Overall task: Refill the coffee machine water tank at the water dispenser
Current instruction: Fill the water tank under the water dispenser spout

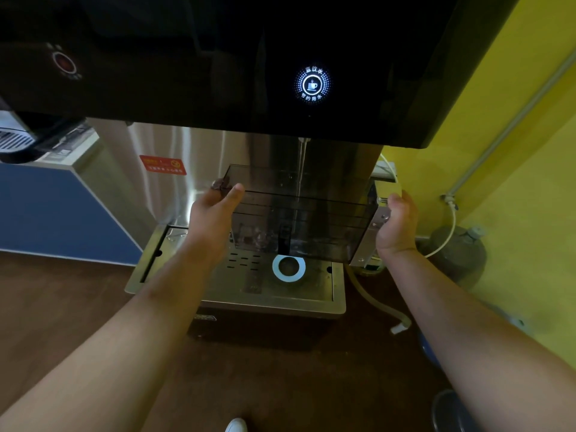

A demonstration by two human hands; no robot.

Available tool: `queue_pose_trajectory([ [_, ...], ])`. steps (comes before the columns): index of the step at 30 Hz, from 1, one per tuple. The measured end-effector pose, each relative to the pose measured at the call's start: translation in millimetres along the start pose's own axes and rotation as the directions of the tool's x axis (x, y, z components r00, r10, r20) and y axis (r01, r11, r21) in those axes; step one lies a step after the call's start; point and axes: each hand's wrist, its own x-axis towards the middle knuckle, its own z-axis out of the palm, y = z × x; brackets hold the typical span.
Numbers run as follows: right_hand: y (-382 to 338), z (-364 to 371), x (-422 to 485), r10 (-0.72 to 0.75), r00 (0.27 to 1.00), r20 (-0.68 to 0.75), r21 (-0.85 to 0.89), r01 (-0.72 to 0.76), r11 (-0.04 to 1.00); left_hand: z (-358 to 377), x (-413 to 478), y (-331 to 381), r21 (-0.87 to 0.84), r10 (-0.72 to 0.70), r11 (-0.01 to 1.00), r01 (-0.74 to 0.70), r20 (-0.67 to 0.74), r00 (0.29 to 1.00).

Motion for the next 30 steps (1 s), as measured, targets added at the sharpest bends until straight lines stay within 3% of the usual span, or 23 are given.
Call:
queue_pose_trajectory([
  [30, -6.8, 2.2, 0.6, -0.012, 1.0, -0.024, -0.027, 0.012, 1.0, -0.1, 17.3, -12.1, -0.031, 0.017, 0.999, -0.016, 0.03, 0.999],
])
